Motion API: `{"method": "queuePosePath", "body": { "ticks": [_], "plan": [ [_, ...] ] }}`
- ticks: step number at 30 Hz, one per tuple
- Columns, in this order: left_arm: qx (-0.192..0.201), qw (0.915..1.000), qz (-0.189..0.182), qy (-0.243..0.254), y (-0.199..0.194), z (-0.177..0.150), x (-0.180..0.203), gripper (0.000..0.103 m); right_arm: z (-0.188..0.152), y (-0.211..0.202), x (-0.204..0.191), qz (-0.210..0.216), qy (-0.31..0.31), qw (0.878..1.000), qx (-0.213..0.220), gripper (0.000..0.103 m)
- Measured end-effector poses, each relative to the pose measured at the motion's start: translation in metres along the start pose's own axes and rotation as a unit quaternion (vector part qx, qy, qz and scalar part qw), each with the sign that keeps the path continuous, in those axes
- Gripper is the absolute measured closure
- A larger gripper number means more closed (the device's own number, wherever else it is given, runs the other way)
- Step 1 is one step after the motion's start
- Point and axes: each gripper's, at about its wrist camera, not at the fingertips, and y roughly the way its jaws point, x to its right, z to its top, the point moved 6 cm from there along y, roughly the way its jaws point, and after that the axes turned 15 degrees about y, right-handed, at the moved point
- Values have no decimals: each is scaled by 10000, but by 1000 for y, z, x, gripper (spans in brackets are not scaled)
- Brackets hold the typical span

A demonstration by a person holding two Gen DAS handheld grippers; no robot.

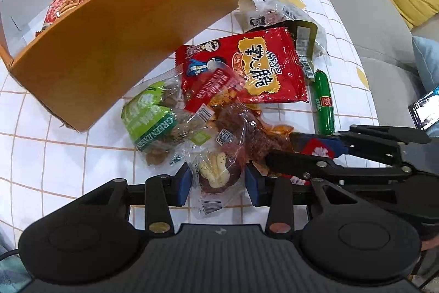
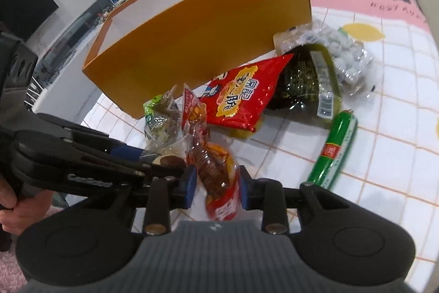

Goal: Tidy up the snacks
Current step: 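Carry both packets into the orange box and open both grippers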

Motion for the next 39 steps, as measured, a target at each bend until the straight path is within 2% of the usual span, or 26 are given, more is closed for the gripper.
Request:
{"method": "queuePosePath", "body": {
  "ticks": [1, 4, 7, 14, 24, 32, 39],
  "plan": [
    [1, 10000, 18, 9, 0, 0, 0, 57, 0, 2, 1, 25, 16, 10000, -19, 80],
    [18, 10000, 18, -42, -1, 1, 0, 58, -2, 5, -1, 243, 79, 9996, -104, 87],
    [65, 9999, 28, -77, -7, 0, -1, 58, -2, -2, -6, 218, 64, 9997, -57, 95],
    [324, 9994, -53, -49, -35, 4, 8, 58, -12, -37, -19, 15, -13, 9999, 101, 97],
    [973, 9952, 33, 42, -93, 28, 14, 58, 2, -102, -37, 58, 143, 9961, 866, 97],
    [1525, 9872, 365, 295, -142, 72, 3, 58, 47, -142, -66, 87, -103, 9859, 1669, 97],
    [1730, 9808, 802, 418, -158, 113, -17, 58, 100, -136, -100, 41, -508, 9801, 1921, 97]
  ]
}}
